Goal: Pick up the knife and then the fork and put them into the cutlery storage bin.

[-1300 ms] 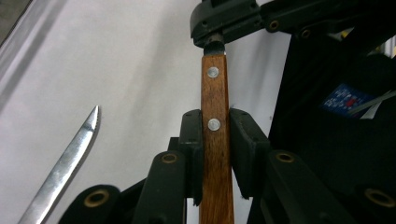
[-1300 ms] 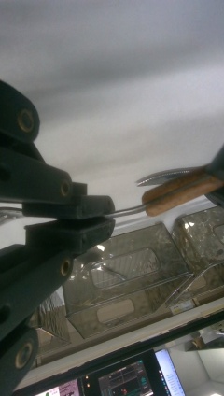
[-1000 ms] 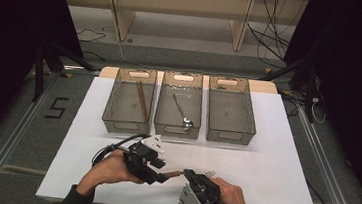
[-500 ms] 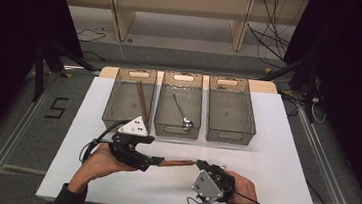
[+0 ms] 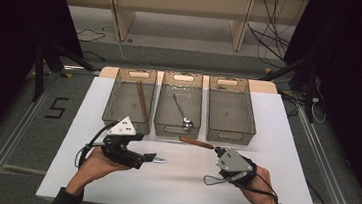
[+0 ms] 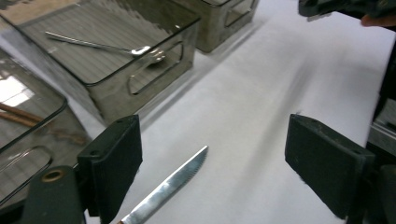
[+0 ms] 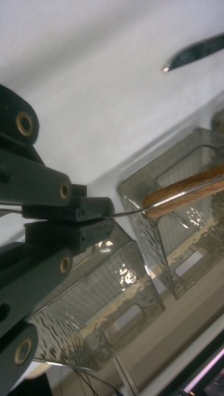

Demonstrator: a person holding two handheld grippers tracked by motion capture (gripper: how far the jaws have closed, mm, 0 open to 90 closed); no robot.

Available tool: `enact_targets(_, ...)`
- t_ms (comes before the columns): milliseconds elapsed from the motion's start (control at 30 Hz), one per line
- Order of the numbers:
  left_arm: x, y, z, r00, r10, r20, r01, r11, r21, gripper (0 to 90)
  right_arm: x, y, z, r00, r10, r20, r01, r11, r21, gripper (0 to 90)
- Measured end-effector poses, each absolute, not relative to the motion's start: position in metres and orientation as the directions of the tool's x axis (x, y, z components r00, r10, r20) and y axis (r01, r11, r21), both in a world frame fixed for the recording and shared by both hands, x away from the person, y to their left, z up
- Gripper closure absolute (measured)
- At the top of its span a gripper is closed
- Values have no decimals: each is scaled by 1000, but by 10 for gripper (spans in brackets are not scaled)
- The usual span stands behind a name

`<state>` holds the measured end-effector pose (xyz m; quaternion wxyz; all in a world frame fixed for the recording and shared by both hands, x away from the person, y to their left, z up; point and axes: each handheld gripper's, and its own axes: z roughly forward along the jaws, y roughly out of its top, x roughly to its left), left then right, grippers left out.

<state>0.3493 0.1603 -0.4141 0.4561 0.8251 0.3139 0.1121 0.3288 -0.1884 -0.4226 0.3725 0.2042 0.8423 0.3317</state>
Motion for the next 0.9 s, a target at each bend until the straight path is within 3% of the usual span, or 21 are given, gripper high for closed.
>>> enact_targets(567, 335, 181, -461, 714, 690, -114, 415, -287, 863, 169, 383, -208, -392, -650, 759, -29, 411, 384, 827, 888)
enact_targets(900, 327, 184, -469, 700, 707, -101, 402, -273, 874, 164, 418, -216, -377, -589, 800, 114, 530, 275, 802, 888)
